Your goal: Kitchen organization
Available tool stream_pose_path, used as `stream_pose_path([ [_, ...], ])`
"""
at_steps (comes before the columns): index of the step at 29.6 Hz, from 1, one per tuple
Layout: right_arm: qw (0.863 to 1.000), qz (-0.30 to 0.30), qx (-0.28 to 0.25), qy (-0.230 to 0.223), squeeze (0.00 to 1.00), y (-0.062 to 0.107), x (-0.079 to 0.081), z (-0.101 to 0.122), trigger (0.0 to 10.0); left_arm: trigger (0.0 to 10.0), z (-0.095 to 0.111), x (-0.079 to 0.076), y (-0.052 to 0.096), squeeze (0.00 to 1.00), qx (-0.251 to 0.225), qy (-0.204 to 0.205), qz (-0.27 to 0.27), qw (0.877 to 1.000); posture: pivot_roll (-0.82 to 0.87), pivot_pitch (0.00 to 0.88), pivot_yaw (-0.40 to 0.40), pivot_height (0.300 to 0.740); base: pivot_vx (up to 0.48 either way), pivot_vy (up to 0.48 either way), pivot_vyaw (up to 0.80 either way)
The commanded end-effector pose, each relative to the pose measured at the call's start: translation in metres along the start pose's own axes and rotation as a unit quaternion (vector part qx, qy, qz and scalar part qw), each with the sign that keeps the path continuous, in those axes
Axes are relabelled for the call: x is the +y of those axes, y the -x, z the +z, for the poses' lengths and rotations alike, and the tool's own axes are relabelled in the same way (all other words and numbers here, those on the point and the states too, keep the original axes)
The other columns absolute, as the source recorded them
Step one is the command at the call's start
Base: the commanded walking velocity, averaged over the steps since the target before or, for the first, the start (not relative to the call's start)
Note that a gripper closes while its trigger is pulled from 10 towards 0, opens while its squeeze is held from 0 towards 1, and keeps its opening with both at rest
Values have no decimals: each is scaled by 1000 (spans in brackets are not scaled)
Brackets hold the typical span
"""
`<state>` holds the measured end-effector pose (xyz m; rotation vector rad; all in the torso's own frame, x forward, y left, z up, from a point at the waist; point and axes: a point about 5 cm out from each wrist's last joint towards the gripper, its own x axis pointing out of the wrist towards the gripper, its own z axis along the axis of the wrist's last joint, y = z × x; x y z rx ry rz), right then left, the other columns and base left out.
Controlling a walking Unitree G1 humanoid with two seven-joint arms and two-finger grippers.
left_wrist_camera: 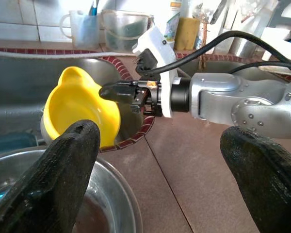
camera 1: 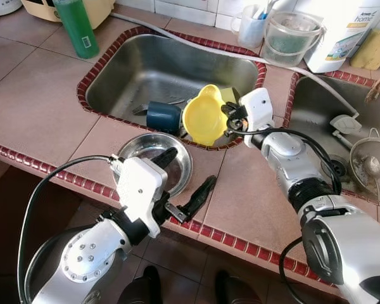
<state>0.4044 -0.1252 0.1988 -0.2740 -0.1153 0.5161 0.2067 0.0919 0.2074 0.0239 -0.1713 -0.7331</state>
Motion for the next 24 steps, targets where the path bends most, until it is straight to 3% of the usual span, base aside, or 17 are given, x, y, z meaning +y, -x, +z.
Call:
stream_pose_path([
  [1,1000,0,21,-3,0,1,0,-6,10000,10000,3,-3,3,0,-3,2,-1,1000,-93,323,-12,740,0,0,0],
  [5,999,-7,29,-12,0,1,-3,-7,10000,10000,4,-4,3,0,-4,3,0,1000,-90,323,-13,740,0,0,0],
  [6,999,-2,33,-19,1000,2,-4,-7,10000,10000,5,-5,3,0,-4,2,-1,1000,-85,322,-14,740,0,0,0],
  [24,999,0,38,-12,1000,3,-6,-7,10000,10000,4,-6,5,0,-1,5,1,1000,-85,308,-18,740,0,0,0],
])
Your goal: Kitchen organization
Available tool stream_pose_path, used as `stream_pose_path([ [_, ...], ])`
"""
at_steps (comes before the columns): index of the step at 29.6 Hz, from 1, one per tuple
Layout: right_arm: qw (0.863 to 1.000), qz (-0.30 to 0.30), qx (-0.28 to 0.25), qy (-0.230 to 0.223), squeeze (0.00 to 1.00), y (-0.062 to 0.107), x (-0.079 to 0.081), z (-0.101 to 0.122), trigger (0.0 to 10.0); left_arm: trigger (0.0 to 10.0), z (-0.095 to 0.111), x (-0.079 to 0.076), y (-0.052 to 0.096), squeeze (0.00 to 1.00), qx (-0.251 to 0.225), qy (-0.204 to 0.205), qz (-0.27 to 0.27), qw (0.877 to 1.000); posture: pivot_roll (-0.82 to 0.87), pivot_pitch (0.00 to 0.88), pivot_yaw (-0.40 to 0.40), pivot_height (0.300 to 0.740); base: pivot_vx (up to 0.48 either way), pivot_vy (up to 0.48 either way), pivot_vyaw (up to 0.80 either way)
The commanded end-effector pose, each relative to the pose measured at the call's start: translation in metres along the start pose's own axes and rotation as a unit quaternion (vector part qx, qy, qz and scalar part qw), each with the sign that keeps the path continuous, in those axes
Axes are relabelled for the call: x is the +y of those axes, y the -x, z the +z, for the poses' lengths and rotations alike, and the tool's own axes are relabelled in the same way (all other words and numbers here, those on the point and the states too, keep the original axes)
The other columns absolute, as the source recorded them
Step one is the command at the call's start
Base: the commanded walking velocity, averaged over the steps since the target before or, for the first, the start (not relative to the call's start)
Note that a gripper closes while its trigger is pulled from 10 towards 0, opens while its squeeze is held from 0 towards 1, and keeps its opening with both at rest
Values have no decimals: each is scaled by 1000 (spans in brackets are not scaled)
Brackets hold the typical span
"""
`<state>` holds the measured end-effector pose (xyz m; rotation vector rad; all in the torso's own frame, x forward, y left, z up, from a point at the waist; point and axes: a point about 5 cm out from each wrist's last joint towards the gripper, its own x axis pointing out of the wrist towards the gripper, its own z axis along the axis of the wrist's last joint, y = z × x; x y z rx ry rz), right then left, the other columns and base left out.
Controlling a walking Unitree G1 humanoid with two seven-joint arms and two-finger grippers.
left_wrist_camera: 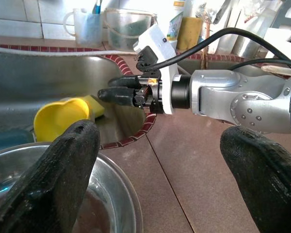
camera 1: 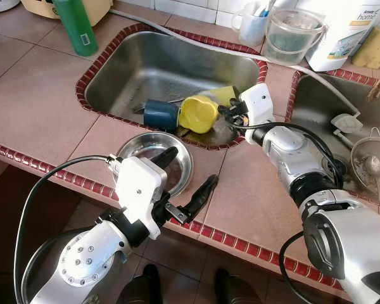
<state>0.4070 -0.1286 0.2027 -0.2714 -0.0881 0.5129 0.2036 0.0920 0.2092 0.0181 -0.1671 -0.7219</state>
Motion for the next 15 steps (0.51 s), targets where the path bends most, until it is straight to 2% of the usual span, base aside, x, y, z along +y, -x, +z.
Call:
stream_pose_path([
  [1,1000,-3,23,-10,1000,3,-2,-9,10000,10000,2,-4,2,0,-2,2,-5,1000,-85,305,-20,740,0,0,0],
  [10,998,-33,-20,-40,1000,5,-10,-1,10000,10000,1,1,0,0,-7,1,10,1000,-87,279,-37,740,0,0,0],
  [11,996,-42,-56,-53,1000,6,-14,7,10000,10000,-1,8,-2,0,-10,-6,30,999,-90,269,-40,740,0,0,0],
  [13,996,-42,-56,-53,1000,6,-14,7,10000,10000,-1,8,-2,0,-10,-6,30,999,-90,269,-40,740,0,0,0],
  [14,995,-40,-78,-52,1000,8,-16,10,10000,10000,-2,17,-3,0,-13,-13,48,999,-92,262,-45,740,0,0,0],
  [15,995,-40,-78,-52,1000,8,-16,10,10000,10000,-2,17,-3,0,-13,-13,48,999,-92,262,-45,740,0,0,0],
])
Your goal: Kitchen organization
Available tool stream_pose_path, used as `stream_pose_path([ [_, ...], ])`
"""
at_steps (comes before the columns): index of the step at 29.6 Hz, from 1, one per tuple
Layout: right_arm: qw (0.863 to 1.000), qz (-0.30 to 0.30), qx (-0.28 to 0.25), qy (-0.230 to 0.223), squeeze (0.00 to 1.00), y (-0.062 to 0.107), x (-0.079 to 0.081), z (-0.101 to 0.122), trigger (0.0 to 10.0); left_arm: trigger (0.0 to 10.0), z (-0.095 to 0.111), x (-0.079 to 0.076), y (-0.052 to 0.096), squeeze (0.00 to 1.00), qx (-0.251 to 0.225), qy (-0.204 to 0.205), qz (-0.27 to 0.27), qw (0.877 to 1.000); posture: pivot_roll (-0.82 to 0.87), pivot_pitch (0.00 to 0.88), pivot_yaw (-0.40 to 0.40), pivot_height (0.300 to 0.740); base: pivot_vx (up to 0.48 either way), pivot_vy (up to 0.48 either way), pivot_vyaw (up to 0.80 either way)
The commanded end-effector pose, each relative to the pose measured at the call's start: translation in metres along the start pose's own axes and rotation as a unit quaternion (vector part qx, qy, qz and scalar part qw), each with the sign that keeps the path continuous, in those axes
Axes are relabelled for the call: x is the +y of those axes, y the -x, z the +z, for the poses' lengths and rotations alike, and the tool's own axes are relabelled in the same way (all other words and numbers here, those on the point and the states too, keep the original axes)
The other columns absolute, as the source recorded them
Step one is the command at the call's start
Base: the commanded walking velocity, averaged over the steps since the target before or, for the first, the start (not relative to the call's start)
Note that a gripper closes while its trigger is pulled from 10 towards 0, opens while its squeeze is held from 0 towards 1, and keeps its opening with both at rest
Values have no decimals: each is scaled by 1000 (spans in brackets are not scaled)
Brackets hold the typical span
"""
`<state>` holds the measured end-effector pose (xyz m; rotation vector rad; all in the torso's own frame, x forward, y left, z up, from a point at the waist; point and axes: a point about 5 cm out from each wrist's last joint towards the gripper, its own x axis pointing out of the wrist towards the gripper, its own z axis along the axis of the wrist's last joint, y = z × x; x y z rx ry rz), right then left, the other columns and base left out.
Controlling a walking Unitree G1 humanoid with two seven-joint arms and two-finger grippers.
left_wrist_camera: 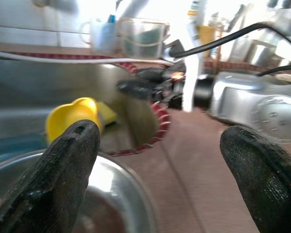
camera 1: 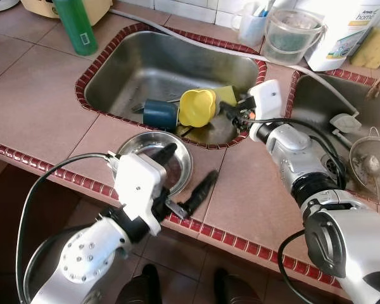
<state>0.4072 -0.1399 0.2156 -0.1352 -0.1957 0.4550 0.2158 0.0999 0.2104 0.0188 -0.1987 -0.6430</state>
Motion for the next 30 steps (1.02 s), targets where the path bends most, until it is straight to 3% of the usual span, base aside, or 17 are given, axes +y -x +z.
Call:
stream_pose_path([
  [1,1000,-3,-22,-4,1000,3,-4,3,10000,10000,-1,6,0,0,-1,-9,15,1000,-91,254,-49,740,0,0,0],
  [7,999,-9,-52,-5,1000,6,-6,7,10000,10000,-1,18,-5,0,-9,-12,37,999,-94,235,-57,740,0,0,0],
  [8,998,-3,-62,-10,659,7,-4,7,10000,10000,-1,22,-7,0,-11,-17,46,999,-95,223,-61,740,0,0,0],
  [9,997,-2,-73,-14,0,9,-3,7,10000,10000,-1,25,-8,0,-14,-21,55,998,-96,212,-65,740,0,0,0],
  [16,994,1,-111,-25,0,21,6,0,10000,10000,-8,44,-15,0,-15,-8,105,994,-105,176,-78,740,0,0,0],
  [18,992,1,-116,-47,0,25,9,-4,10000,10000,-14,50,-19,0,-7,0,120,993,-108,167,-81,740,0,0,0],
  [19,992,0,-118,-53,584,27,10,-4,10000,10000,-16,53,-21,0,-4,1,127,992,-111,161,-80,740,0,0,0],
  [20,991,0,-121,-54,1000,29,12,-5,10000,10000,-18,57,-23,0,-2,6,135,991,-114,157,-80,740,0,0,0],
  [30,988,-42,-125,-76,1000,53,28,-17,10000,10000,-26,73,-32,0,-10,34,164,986,-135,122,-68,740,0,0,0],
])
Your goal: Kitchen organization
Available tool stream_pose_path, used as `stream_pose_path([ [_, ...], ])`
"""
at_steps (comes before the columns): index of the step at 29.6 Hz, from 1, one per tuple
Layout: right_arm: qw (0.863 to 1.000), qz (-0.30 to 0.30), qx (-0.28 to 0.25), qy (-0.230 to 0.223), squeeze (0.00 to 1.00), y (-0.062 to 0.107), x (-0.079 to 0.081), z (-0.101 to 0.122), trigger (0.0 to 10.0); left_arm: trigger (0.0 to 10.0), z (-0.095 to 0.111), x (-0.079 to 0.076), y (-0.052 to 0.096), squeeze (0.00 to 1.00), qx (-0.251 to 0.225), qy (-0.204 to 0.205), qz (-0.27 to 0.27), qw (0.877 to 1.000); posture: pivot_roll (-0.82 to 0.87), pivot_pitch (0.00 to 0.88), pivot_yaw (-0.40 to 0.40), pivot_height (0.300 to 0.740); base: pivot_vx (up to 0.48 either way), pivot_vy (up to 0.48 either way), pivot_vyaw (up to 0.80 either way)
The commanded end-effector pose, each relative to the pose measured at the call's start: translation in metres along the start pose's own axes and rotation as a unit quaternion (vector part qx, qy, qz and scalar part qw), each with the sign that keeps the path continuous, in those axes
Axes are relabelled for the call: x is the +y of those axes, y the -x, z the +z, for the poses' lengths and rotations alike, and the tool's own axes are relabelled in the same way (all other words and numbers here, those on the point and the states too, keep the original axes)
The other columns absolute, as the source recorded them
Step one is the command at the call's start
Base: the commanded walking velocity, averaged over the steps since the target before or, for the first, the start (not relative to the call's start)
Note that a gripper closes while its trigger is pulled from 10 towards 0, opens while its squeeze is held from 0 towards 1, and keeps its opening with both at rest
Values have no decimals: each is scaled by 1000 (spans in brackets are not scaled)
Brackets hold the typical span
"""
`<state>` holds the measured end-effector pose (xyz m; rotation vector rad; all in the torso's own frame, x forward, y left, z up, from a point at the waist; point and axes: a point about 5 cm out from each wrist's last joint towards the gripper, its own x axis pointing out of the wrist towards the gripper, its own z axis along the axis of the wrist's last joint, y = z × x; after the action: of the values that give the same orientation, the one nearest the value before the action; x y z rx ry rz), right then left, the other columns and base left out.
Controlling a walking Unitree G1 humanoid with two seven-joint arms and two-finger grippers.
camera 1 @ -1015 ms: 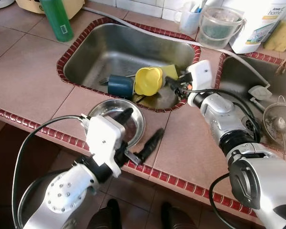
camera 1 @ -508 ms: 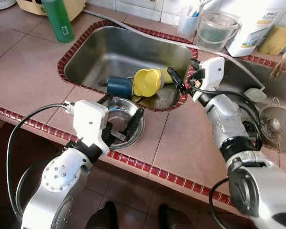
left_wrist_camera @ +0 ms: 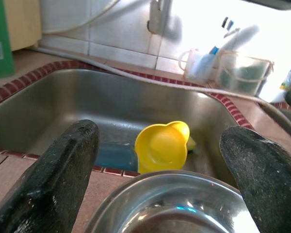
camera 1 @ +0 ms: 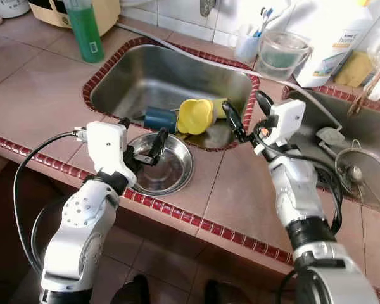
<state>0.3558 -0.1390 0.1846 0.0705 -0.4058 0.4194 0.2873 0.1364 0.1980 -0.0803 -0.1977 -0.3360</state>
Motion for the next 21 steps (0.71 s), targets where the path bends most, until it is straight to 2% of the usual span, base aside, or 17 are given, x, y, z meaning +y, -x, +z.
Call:
stream_pose_path([
  [1,1000,-16,-3,-3,1000,5,1,2,10000,10000,-2,4,-2,0,1,3,9,1000,-136,114,-68,740,0,0,0],
  [6,999,-41,-2,-6,1000,13,3,0,10000,10000,-4,7,-6,0,-6,10,5,1000,-139,97,-64,740,0,0,0],
  [9,998,-63,0,-12,1000,17,4,0,10000,10000,-7,12,-7,0,-3,-12,27,1000,-140,79,-61,740,0,0,0],
  [15,995,-102,8,-14,1000,26,9,-4,10000,10000,-16,16,-9,0,4,-29,36,999,-140,52,-63,740,0,0,0],
  [21,990,-141,23,-15,1000,36,9,-8,10000,10000,-20,20,-7,0,0,-31,61,998,-142,37,-64,740,0,0,0],
])
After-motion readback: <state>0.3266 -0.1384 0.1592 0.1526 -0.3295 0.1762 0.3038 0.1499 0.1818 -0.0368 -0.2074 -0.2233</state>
